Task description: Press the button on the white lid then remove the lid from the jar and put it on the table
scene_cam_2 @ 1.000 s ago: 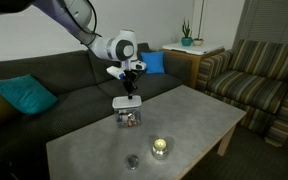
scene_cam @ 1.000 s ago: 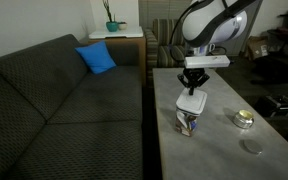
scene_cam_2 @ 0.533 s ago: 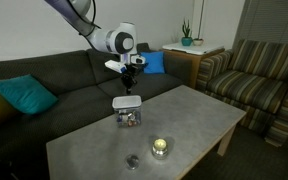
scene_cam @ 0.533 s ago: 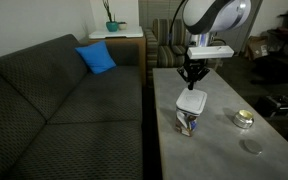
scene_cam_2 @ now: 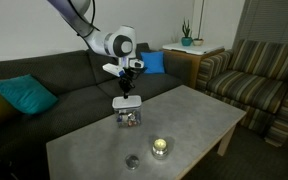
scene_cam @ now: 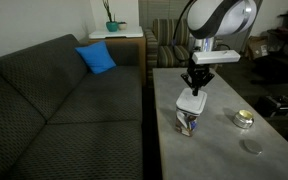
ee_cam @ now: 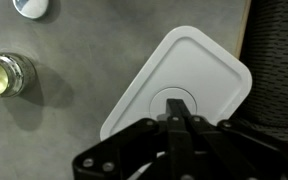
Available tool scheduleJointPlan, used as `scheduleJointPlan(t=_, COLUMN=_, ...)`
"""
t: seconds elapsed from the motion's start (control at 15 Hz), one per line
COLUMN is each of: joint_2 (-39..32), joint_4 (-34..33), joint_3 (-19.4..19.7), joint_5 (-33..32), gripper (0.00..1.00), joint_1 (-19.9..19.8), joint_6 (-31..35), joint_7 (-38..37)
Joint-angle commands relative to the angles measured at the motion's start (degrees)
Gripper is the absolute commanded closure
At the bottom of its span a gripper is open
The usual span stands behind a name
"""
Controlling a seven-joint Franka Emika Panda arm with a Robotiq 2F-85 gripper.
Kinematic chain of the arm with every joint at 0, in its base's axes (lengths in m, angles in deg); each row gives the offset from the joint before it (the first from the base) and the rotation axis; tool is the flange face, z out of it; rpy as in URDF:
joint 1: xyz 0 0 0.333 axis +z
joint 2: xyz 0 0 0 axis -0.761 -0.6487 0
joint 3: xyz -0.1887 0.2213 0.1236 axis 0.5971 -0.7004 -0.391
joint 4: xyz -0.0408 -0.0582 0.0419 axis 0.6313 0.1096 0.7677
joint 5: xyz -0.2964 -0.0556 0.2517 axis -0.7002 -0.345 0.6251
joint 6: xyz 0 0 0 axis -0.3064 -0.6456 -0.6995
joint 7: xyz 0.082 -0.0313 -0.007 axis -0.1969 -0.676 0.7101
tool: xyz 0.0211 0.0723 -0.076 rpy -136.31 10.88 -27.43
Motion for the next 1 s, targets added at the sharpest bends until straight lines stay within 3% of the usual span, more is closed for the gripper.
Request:
scheduleJointPlan(t=0.0, joint_2=0.4, joint_4=3.1, joint_3=-0.6, joint_5=0.7, gripper=1.00, joint_1=-0.7, joint_6=3.1, joint_7=0.0)
scheduleJointPlan(t=0.93, joint_2=0.0, joint_4=5.7, joint_3=-0.8, joint_5=0.7, gripper=1.00, joint_1=-0.4, joint_6=14.0, joint_7=-2.7)
